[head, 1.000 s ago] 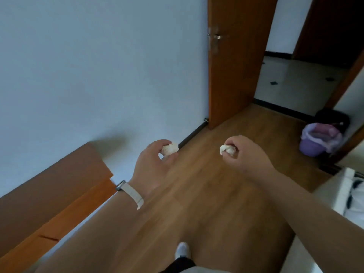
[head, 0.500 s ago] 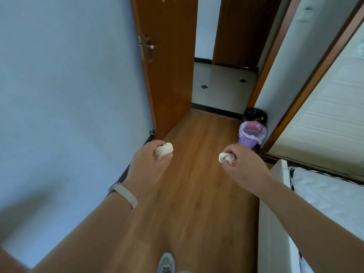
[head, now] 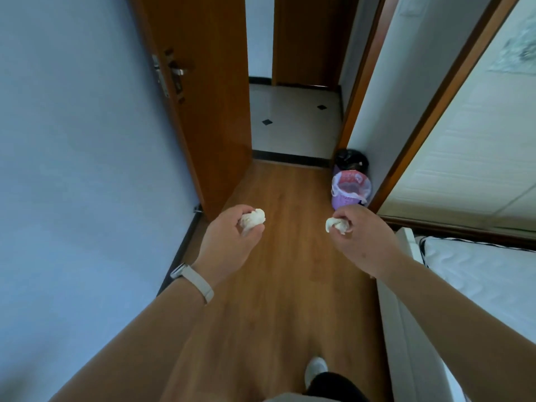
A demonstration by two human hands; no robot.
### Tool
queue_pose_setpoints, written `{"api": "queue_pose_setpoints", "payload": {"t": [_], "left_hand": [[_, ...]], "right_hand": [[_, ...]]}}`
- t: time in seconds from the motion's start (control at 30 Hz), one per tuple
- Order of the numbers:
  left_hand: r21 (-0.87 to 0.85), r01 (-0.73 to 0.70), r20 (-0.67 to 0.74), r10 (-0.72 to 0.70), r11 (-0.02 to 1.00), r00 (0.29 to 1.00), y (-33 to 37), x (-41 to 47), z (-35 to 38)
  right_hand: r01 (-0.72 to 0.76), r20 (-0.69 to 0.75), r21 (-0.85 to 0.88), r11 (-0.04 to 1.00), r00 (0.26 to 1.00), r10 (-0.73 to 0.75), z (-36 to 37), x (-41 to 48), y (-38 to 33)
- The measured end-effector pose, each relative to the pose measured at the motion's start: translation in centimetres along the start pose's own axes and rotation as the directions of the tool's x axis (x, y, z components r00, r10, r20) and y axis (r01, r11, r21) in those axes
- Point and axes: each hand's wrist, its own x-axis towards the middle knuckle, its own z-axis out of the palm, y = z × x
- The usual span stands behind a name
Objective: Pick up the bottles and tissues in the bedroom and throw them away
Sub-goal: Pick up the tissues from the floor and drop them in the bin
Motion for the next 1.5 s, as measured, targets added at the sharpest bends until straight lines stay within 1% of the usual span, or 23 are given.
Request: {"api": "queue_pose_setpoints", "payload": {"t": [0.17,0.33,0.43,0.53,0.67,0.73,0.8,0.9,1.0,1.2,1.3,1.37,1.5], "left_hand": [[0.027,-0.041,0.068,0.039,0.999,0.997,0.5,6.0,3.4],[0.097,-0.044,0.079,0.037,0.994,0.996,1.5,13.3,7.2],[0.115,-0.018,0.096,0.007,0.993,0.995,3.0,17.9,9.8],[0.146,-0.039,0.145,0.018,0.988,0.989,5.5,22.5,12.9],[0.134,-0.077,0.169,0.054,0.988,0.984,8.5,27.8,16.6],[0.12,-0.109,0.2,0.083,0.987,0.976,9.6,29.8,18.1],[0.11,-0.137,0.23,0.109,0.984,0.967,10.6,31.7,19.3],[0.089,-0.171,0.247,0.145,0.981,0.958,11.7,34.8,20.9],[0.079,-0.213,0.269,0.185,0.974,0.945,11.9,37.8,22.1],[0.048,-0.23,0.309,0.205,0.972,0.929,9.4,44.7,23.7],[0.015,-0.246,0.338,0.227,0.969,0.913,7.9,49.4,24.1],[-0.025,-0.23,0.347,0.224,0.973,0.911,7.3,53.0,24.2],[-0.11,-0.214,0.384,0.24,0.971,0.891,5.8,60.3,23.9]], "right_hand": [[-0.043,0.016,0.0,0.999,0.999,0.043,-0.1,4.9,3.5],[-0.063,0.013,0.04,0.997,0.998,0.062,0.2,12.4,8.8],[-0.071,0.026,0.071,0.995,0.997,0.069,-0.6,17.1,12.1],[-0.101,0.035,0.093,0.99,0.995,0.098,-2.1,21.1,15.7],[-0.071,0.052,0.018,0.997,0.996,0.07,-4.2,25.6,20.2],[-0.11,0.059,0.03,0.993,0.992,0.108,-4.9,26.9,21.8],[-0.119,0.069,0.017,0.993,0.991,0.118,-5.2,27.7,23.0],[-0.178,0.032,0.053,0.983,0.984,0.177,-5.5,29.4,24.3],[-0.212,0.04,0.059,0.976,0.977,0.21,-5.7,31.7,25.0],[-0.294,0.046,0.041,0.955,0.955,0.293,-4.7,37.3,24.9],[-0.336,0.024,0.032,0.941,0.942,0.336,-4.1,41.5,24.4],[-0.357,0.005,0.026,0.934,0.934,0.357,-3.5,44.7,23.7],[-0.358,-0.019,0.053,0.932,0.933,0.36,-2.1,51.7,21.1]]}}
